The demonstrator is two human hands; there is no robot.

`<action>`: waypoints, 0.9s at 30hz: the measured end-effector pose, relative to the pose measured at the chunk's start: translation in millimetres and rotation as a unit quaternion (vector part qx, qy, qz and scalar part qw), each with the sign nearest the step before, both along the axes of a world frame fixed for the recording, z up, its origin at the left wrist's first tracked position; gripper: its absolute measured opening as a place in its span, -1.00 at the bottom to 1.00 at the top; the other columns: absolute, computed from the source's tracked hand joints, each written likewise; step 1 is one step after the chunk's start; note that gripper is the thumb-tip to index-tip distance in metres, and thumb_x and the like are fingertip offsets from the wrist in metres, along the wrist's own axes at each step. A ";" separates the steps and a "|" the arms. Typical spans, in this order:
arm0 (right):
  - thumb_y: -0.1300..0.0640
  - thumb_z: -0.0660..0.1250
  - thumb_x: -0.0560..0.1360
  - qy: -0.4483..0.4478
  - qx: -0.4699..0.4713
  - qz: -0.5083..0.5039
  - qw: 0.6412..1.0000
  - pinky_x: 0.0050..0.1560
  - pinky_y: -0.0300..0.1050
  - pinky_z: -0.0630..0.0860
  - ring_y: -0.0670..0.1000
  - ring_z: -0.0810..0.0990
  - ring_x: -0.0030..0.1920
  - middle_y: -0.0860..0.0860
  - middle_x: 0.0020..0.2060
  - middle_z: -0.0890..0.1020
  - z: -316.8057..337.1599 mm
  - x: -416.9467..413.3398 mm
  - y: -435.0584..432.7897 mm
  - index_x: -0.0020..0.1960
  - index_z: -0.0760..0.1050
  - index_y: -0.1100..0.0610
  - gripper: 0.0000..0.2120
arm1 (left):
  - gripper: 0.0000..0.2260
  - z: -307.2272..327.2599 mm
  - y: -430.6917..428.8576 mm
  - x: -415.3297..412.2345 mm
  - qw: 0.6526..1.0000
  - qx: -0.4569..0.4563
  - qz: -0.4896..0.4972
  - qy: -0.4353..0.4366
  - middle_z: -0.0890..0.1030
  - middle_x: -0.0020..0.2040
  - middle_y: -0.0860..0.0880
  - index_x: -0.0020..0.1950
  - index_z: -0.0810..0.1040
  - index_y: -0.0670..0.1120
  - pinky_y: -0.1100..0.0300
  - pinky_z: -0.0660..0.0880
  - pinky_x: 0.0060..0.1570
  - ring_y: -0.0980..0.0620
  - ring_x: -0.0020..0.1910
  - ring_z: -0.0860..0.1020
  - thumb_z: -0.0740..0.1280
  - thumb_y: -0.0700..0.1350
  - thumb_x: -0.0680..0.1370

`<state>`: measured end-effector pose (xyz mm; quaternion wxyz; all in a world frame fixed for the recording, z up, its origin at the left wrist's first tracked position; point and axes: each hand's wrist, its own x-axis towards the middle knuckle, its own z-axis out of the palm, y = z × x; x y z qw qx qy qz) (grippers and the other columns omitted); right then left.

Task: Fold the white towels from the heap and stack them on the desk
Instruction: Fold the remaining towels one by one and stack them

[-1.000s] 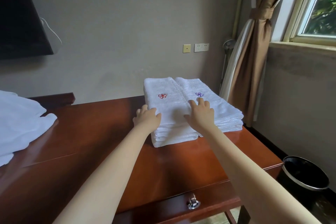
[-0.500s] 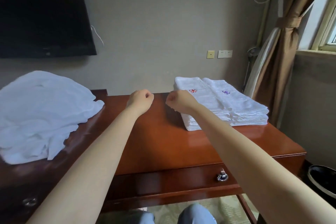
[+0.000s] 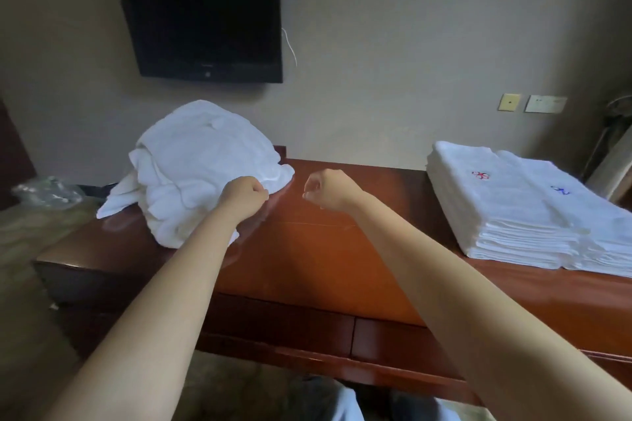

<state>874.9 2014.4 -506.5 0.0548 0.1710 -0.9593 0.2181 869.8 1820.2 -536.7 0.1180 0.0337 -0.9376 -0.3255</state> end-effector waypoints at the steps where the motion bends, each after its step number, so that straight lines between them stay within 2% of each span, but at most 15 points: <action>1: 0.09 0.30 0.52 -0.006 0.003 0.002 1.000 0.01 -0.06 0.55 0.04 0.58 -0.07 0.03 -0.02 0.63 -4.7 -8.7 -6.2 0.10 0.58 0.13 -0.80 | -0.80 -3.0 -9.1 -6.7 1.000 -0.001 0.010 -0.002 0.53 -0.24 -0.01 -0.30 0.44 -0.07 0.15 0.38 -0.20 -0.09 -0.13 0.47 0.20 -0.16 0.53; 3: 0.09 0.30 0.52 -0.017 0.005 0.005 1.000 0.02 -0.04 0.55 0.06 0.58 0.00 0.04 0.00 0.62 -13.6 -29.5 -16.5 0.12 0.57 0.13 -0.78 | -0.86 -7.3 -25.0 -24.9 0.999 -0.022 0.032 -0.002 0.57 0.04 -0.04 0.01 0.57 -0.10 0.10 0.43 0.08 -0.11 0.14 0.48 0.24 -0.13 0.55; 4: 0.09 0.30 0.52 -0.025 0.002 0.006 1.000 0.02 -0.04 0.55 0.06 0.58 0.01 0.04 0.00 0.62 -18.2 -40.3 -21.2 0.12 0.56 0.13 -0.78 | -0.78 -8.7 -31.7 -34.6 0.998 -0.048 0.049 -0.001 0.53 0.17 -0.08 0.16 0.56 -0.11 0.06 0.40 0.20 -0.13 0.24 0.42 0.25 -0.10 0.56; 7: 0.07 0.29 0.53 -0.050 -0.017 0.015 0.999 -0.05 -0.10 0.49 0.07 0.57 0.03 0.04 0.00 0.60 -30.3 -74.6 -34.2 0.15 0.53 0.14 -0.75 | -0.66 -10.6 -49.2 -64.0 0.989 -0.120 0.085 0.007 0.41 0.29 -0.13 0.31 0.47 -0.10 0.05 0.37 0.22 -0.17 0.30 0.31 0.27 -0.05 0.55; 10: 0.04 0.28 0.54 -0.074 -0.041 0.019 0.996 0.05 -0.09 0.49 0.09 0.54 0.13 0.08 0.11 0.58 -45.0 -108.5 -47.9 0.27 0.46 0.15 -0.66 | -0.59 -13.9 -66.1 -92.7 0.978 -0.179 0.103 0.020 0.35 0.35 -0.09 0.36 0.42 -0.10 0.08 0.35 0.18 -0.16 0.33 0.25 0.30 -0.04 0.53; 12: 0.02 0.27 0.55 -0.096 -0.060 0.016 0.993 0.09 -0.06 0.50 0.09 0.54 0.12 0.09 0.17 0.56 -53.0 -130.4 -58.0 0.36 0.38 0.13 -0.59 | -0.57 -15.6 -77.0 -109.0 0.968 -0.215 0.124 0.028 0.30 0.39 -0.04 0.36 0.40 -0.07 0.01 0.33 0.21 -0.13 0.35 0.23 0.31 0.00 0.52; 16: 0.01 0.26 0.56 -0.113 -0.105 0.021 0.988 -0.03 -0.12 0.47 0.04 0.52 0.01 0.08 0.22 0.50 -54.1 -170.3 -83.2 0.44 0.29 0.11 -0.52 | -0.60 -5.6 -89.3 -142.6 0.954 -0.252 0.152 0.051 0.35 0.34 -0.05 0.32 0.43 -0.07 -0.03 0.32 0.18 -0.14 0.31 0.27 0.29 0.04 0.52; 19: -0.01 0.24 0.58 -0.096 -0.123 0.029 0.987 0.12 -0.04 0.50 0.10 0.52 0.16 0.10 0.24 0.50 -44.4 -197.2 -103.9 0.44 0.27 0.13 -0.52 | -0.61 9.9 -93.7 -167.0 0.948 -0.270 0.155 0.073 0.37 0.33 -0.08 0.30 0.44 -0.09 -0.01 0.30 0.18 -0.15 0.28 0.28 0.29 0.04 0.52; 24: -0.01 0.26 0.58 -0.058 -0.193 0.048 0.978 0.13 -0.10 0.38 0.10 0.45 0.28 0.10 0.34 0.41 -20.4 -234.6 -139.7 0.48 0.22 0.11 -0.47 | -0.59 33.1 -105.1 -200.6 0.951 -0.268 0.133 0.072 0.30 0.40 -0.03 0.35 0.38 -0.05 0.01 0.28 0.23 -0.11 0.36 0.23 0.29 0.01 0.53; 27: 0.02 0.28 0.55 0.004 -0.161 0.062 0.985 0.27 -0.01 0.36 0.10 0.33 0.39 0.06 0.45 0.28 -9.4 -252.6 -158.6 0.52 0.16 0.05 -0.41 | -0.63 36.4 -117.0 -214.6 0.955 -0.244 0.150 0.082 0.30 0.40 -0.02 0.35 0.37 -0.05 0.02 0.27 0.23 -0.11 0.35 0.24 0.24 -0.12 0.53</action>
